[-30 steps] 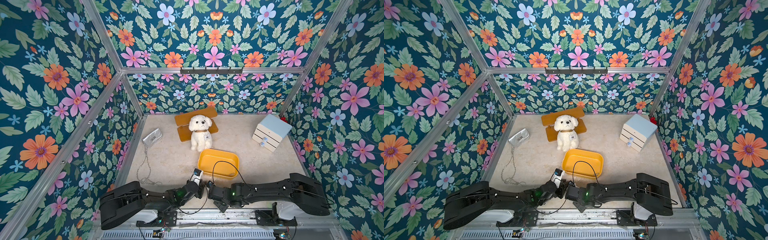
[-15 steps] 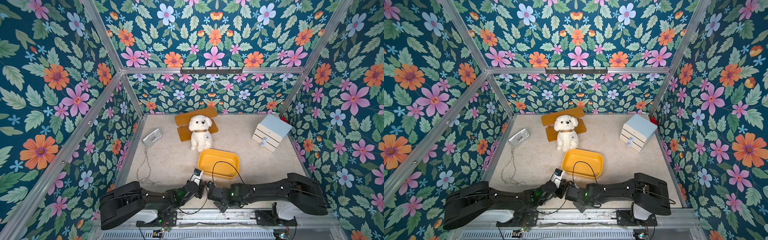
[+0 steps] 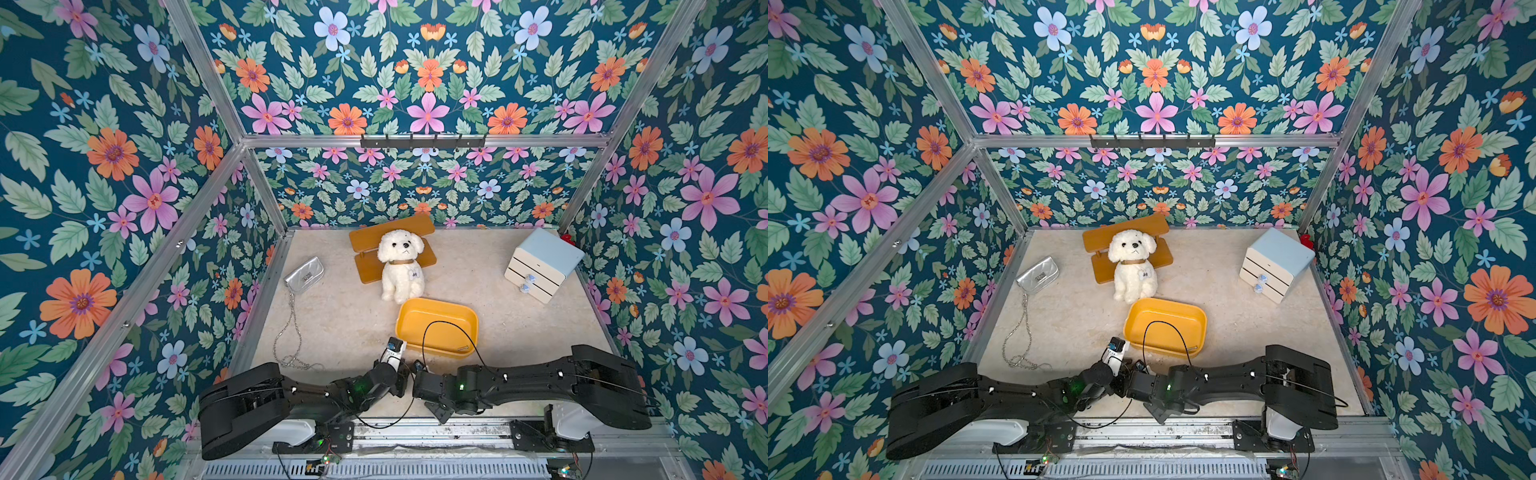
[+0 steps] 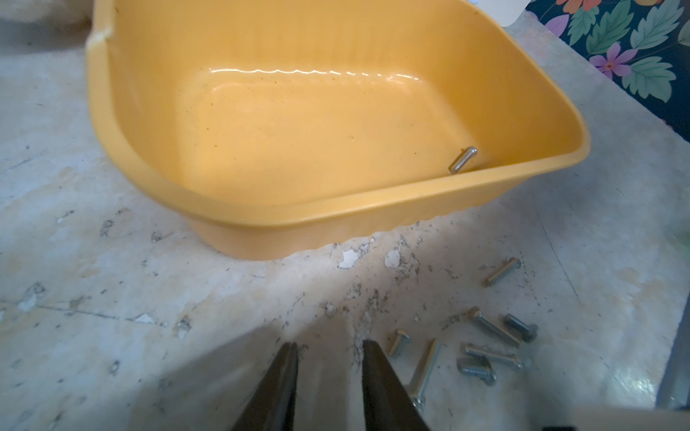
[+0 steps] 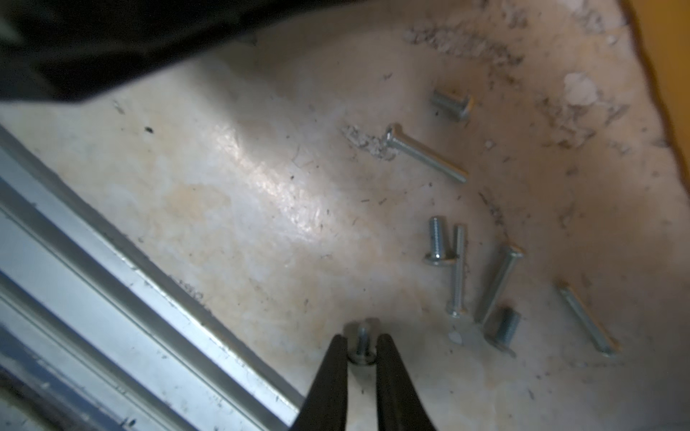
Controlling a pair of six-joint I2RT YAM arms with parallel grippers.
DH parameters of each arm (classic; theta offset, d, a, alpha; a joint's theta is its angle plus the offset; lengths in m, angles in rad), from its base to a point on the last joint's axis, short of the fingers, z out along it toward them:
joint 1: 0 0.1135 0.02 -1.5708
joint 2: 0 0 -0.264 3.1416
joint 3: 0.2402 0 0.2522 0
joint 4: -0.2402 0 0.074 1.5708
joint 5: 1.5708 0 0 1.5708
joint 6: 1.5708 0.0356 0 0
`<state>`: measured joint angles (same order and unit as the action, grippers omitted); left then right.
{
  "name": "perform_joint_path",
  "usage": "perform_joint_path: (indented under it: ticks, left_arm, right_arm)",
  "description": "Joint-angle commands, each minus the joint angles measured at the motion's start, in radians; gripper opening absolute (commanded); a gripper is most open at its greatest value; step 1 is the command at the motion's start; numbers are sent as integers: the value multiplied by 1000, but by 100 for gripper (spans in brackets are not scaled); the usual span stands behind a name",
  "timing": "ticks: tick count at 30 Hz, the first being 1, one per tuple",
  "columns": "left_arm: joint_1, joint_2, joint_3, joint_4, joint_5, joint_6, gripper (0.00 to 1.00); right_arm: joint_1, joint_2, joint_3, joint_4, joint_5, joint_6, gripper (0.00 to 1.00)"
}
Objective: Put the screws on the desktop into the storage box
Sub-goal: Pick up the screw from the center of the board, then place the screw in the storage box.
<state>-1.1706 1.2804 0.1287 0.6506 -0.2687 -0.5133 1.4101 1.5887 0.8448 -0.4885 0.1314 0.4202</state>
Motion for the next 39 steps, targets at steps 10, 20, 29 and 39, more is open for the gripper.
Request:
perform_joint_path:
  ticks: [10, 20, 29, 39]
  left_arm:
    - [2, -48, 9, -17, -21, 19, 35]
    - [0, -76, -6, -10, -24, 29, 35]
    - [-5, -28, -14, 92, 27, 52, 35]
    - [-6, -46, -30, 118, 43, 59, 35]
  right_arm:
    - [-82, -84, 108, -153, 120, -62, 17]
    - [-286, -85, 182, -163, 134, -157, 18]
    - [-434, 23, 222, -93, 82, -205, 22]
    - [-408, -83, 187, -82, 100, -191, 27]
